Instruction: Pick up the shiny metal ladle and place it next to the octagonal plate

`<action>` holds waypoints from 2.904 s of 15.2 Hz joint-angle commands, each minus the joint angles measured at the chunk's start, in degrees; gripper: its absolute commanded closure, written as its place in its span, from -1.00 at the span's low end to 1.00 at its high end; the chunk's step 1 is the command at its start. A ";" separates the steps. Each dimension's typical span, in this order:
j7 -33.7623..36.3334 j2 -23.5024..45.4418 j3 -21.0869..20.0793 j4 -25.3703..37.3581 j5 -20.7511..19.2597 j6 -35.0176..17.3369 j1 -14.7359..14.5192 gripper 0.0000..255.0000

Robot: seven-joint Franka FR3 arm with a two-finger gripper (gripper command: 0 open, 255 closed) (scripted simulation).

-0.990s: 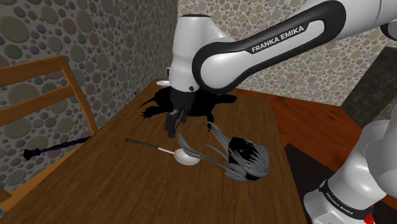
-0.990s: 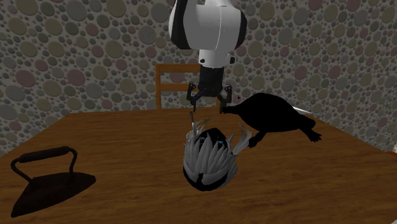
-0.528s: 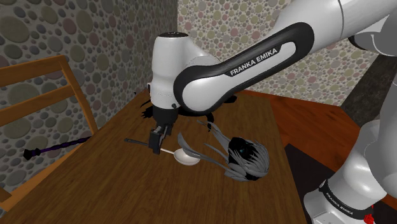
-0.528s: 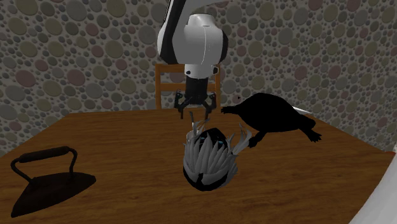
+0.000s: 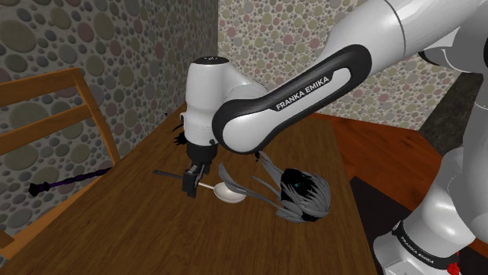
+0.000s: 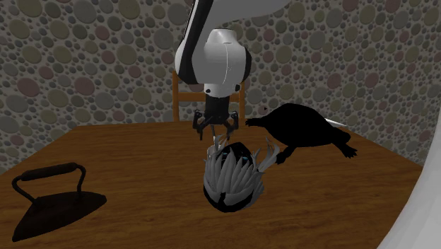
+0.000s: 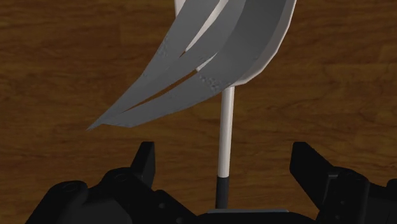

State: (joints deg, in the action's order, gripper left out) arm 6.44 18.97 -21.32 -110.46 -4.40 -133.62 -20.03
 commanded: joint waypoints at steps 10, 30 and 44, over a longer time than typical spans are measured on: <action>0.01 0.06 0.01 0.02 -0.03 -0.04 -0.01 1.00; -1.22 -5.53 -0.98 5.52 2.58 10.69 0.82 1.00; -5.93 -9.81 0.06 8.56 5.02 17.88 3.73 1.00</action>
State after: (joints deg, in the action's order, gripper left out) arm 1.93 9.99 -21.65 -101.25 0.08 -115.98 -17.15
